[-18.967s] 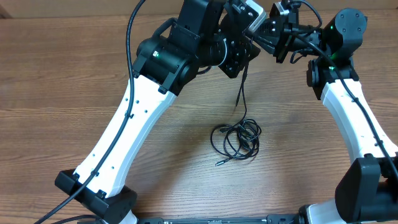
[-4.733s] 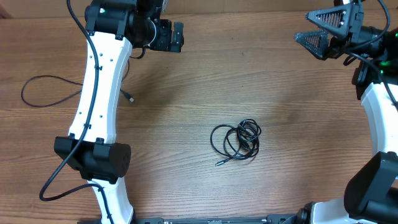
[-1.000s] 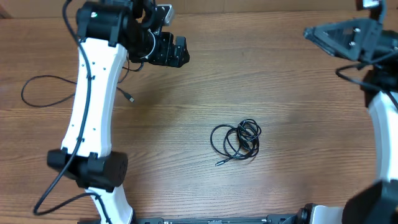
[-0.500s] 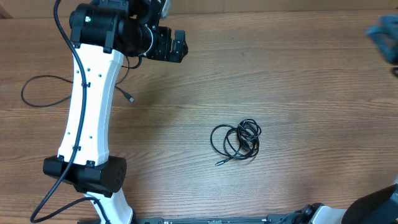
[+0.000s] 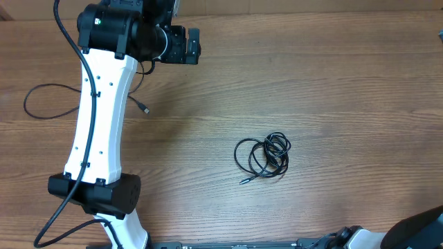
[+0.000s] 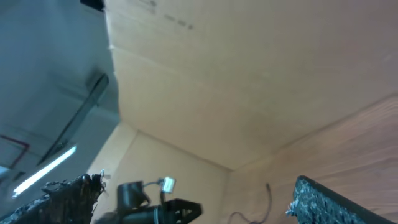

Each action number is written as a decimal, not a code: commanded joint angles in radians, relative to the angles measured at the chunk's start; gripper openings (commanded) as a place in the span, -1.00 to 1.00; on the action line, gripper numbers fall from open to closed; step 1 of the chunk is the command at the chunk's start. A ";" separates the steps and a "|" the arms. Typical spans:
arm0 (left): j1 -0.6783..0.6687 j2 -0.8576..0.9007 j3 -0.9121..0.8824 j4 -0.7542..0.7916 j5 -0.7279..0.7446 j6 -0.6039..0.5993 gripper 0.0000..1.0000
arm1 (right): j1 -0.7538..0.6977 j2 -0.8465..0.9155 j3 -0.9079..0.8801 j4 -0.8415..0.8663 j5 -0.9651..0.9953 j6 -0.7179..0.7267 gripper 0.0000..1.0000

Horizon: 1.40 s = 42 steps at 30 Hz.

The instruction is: Untangle cables

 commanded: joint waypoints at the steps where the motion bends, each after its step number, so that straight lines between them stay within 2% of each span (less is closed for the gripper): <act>1: -0.006 -0.002 0.013 0.004 -0.013 -0.010 0.99 | 0.000 -0.008 0.017 -0.099 0.054 -0.259 0.98; 7: -0.006 -0.002 0.013 0.004 -0.013 -0.010 0.99 | 0.008 -0.009 0.017 -0.518 0.183 -0.614 0.98; 10: -0.006 -0.002 0.013 0.004 -0.013 -0.009 1.00 | 0.023 -0.009 0.017 -0.731 0.315 -0.750 0.98; 13: -0.006 -0.002 0.013 0.004 -0.027 -0.006 1.00 | 0.044 -0.009 0.017 -0.871 0.418 -0.862 0.98; 19: -0.002 -0.001 0.013 0.006 -0.097 -0.014 0.99 | 0.102 -0.009 0.077 -1.168 0.753 -0.991 0.98; 23: 0.022 0.011 0.013 0.019 -0.100 -0.014 0.99 | 0.171 -0.008 0.207 -1.386 1.030 -1.027 0.99; 26: 0.061 0.028 0.013 0.032 -0.114 -0.037 1.00 | 0.211 -0.008 0.299 -1.519 1.153 -1.042 0.99; 31: 0.174 0.067 0.013 0.043 -0.115 -0.038 0.99 | 0.242 -0.008 0.344 -1.613 1.088 -1.067 1.00; 35: 0.301 0.113 0.013 0.058 -0.132 -0.114 0.99 | 0.248 -0.007 0.330 -1.646 0.994 -1.067 1.00; 42: 0.458 0.235 0.013 0.071 -0.356 -0.171 0.99 | 0.255 -0.006 0.328 -1.681 0.948 -1.067 1.00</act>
